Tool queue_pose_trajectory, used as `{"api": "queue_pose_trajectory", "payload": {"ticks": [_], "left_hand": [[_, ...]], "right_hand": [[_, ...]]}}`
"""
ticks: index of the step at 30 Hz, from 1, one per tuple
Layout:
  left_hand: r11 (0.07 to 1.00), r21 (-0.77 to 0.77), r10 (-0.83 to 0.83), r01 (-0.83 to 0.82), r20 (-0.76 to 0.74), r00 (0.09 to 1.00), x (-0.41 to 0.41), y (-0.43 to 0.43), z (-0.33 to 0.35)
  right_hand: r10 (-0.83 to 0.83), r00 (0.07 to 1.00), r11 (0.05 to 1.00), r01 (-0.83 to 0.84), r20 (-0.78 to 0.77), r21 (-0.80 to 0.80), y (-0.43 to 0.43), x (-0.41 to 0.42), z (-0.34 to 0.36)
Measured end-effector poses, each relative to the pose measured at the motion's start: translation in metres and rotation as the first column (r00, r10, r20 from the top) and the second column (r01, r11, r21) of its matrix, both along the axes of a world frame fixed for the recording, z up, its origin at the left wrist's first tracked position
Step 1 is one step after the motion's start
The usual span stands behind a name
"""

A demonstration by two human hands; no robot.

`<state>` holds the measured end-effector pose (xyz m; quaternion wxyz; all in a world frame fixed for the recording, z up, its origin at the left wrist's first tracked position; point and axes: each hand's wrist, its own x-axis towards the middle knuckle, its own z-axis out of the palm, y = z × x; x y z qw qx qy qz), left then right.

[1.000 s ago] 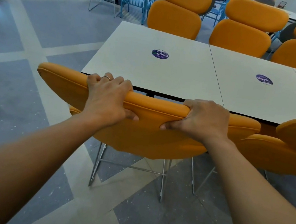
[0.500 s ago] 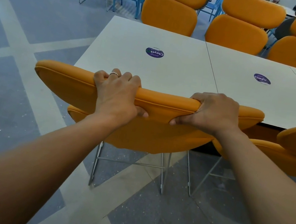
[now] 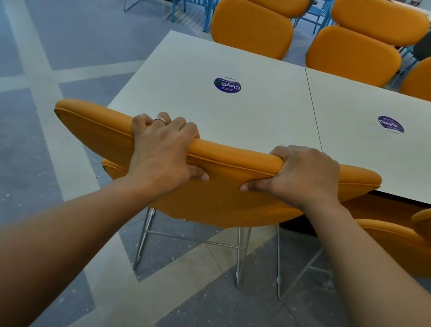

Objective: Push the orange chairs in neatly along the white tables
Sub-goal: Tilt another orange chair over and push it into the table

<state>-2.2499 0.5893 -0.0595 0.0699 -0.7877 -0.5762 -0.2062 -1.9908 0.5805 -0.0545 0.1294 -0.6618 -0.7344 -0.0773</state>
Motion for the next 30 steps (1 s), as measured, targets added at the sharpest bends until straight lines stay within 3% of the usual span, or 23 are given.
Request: {"api": "queue_pose_trajectory", "payload": {"ticks": [15, 19, 24, 27, 30], "left_hand": [[0.988, -0.153, -0.04, 0.035, -0.033, 0.999, -0.006, -0.013, 0.005], [0.965, -0.247, -0.067, 0.085, 0.081, 0.994, -0.014, -0.017, 0.018], [0.968, -0.226, -0.037, 0.105, 0.285, 0.958, -0.039, -0.01, 0.043], [0.974, -0.212, -0.014, 0.081, 0.298, 0.955, -0.065, 0.002, 0.056], [0.976, -0.208, -0.001, 0.064, 0.288, 0.958, -0.102, 0.017, 0.06]], "right_hand": [[0.06, 0.998, 0.998, -0.061, -0.015, -0.022, -0.012, 0.001, 0.002], [0.059, 0.973, 0.994, -0.078, -0.225, -0.077, -0.014, -0.004, 0.011], [-0.044, 0.847, 0.983, -0.057, -0.53, -0.172, -0.003, -0.019, 0.027], [-0.061, 0.756, 0.978, -0.085, -0.652, -0.19, 0.009, -0.037, 0.036], [-0.061, 0.732, 0.97, -0.119, -0.679, -0.214, 0.027, -0.068, 0.041]]}}
